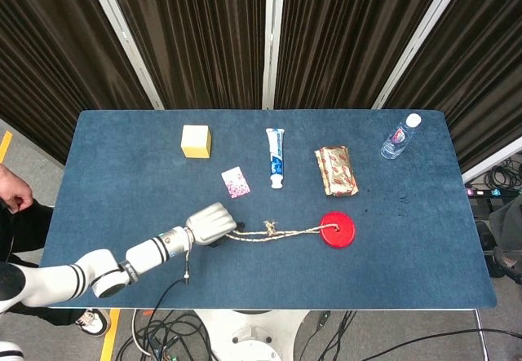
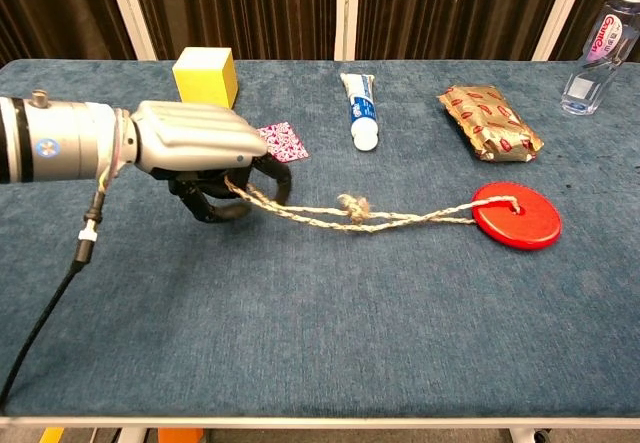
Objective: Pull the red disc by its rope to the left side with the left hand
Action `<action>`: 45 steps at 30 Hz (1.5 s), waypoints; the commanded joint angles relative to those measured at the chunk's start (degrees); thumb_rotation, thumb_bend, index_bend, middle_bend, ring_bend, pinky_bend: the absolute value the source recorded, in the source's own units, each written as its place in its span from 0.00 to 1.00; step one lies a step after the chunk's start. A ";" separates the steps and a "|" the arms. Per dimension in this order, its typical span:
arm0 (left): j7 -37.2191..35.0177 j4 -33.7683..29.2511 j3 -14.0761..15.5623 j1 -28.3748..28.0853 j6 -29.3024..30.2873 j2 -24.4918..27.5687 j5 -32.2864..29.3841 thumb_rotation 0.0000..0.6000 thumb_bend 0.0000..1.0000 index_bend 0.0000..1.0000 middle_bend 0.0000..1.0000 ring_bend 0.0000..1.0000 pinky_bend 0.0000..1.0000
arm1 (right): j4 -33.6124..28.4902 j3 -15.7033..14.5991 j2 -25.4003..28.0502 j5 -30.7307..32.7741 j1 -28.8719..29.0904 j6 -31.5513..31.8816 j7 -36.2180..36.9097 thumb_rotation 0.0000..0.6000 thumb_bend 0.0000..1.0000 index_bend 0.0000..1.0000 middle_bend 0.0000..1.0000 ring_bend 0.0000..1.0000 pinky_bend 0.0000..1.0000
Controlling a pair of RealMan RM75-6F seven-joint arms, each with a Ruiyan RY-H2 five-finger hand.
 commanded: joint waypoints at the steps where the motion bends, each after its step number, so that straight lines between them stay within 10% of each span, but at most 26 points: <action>1: 1.94 -1.26 -0.21 1.22 1.16 1.54 -1.03 1.00 0.62 0.57 0.97 0.76 0.76 | -0.12 -0.02 0.00 -0.05 0.06 -0.05 -0.16 1.00 0.28 0.00 0.00 0.00 0.00; 19: 6.35 -1.40 -0.61 18.23 14.49 19.57 -17.55 1.00 0.65 0.76 0.98 0.79 0.81 | -1.66 -0.03 0.10 -0.44 0.84 -0.44 -2.18 1.00 0.28 0.00 0.00 0.00 0.00; 34: 8.28 5.40 -7.05 26.93 24.88 20.56 -25.67 1.00 0.65 0.77 0.98 0.79 0.81 | -3.17 -0.33 0.32 -0.90 0.95 -0.01 -3.68 1.00 0.28 0.00 0.00 0.00 0.00; 45: 5.18 0.47 -9.27 25.79 24.57 19.85 -20.53 1.00 0.65 0.77 0.98 0.79 0.81 | -2.74 -0.58 -0.24 -1.01 1.29 -0.56 -3.70 1.00 0.28 0.00 0.00 0.00 0.00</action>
